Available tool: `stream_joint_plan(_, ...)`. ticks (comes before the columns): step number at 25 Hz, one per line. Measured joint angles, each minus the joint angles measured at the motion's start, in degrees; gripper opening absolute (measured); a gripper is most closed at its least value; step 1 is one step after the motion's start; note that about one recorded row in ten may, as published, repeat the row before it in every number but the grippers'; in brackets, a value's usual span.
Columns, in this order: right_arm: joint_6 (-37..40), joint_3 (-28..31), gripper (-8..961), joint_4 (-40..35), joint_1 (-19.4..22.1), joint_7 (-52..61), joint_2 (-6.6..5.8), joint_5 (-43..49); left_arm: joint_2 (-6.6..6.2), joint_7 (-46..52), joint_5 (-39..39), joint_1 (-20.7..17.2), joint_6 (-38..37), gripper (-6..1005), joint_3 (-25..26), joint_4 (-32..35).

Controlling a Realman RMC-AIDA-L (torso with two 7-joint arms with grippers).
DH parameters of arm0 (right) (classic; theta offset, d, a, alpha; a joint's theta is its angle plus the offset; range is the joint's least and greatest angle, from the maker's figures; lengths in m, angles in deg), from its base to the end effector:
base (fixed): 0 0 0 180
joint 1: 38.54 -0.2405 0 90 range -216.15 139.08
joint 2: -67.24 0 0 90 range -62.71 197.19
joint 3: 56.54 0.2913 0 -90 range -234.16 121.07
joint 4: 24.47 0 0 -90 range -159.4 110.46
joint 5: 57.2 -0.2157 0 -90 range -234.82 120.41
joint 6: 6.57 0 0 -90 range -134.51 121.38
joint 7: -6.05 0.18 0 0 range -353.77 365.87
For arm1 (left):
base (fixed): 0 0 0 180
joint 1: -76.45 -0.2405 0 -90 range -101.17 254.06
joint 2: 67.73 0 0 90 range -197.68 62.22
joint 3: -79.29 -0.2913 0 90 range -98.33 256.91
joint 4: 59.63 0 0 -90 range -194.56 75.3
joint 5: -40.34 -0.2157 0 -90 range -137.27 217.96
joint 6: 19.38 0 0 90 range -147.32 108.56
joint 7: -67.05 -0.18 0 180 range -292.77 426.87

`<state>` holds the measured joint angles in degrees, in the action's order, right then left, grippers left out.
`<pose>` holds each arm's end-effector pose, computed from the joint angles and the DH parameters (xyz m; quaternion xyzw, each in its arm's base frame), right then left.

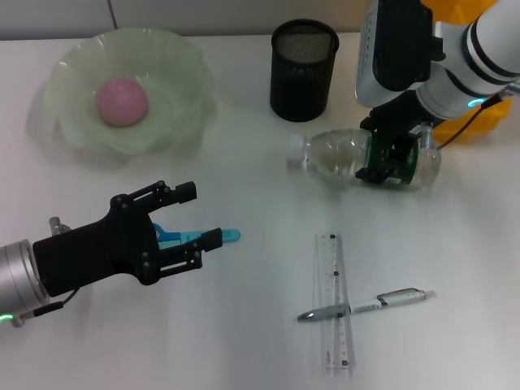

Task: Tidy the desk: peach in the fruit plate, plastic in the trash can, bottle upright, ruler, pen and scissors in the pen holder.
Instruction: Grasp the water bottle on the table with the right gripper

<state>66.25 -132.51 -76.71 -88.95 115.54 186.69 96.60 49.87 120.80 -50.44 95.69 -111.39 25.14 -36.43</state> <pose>0.2041 0.4555 -0.0829 -0.9591 0.0101 -0.2409 0.1481 -0.3062 0.2873 -0.0716 -0.9137 -0.1573 -0.3391 0.1597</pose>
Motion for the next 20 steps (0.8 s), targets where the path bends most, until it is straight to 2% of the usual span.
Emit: stream_joint_plan(20, 4.2, -2.0, 803, -1.9, 0.4, 3.3, -0.01, 0.1, -0.18, 0.4, 0.0, 0.3, -0.3, 691, -0.2, 0.0)
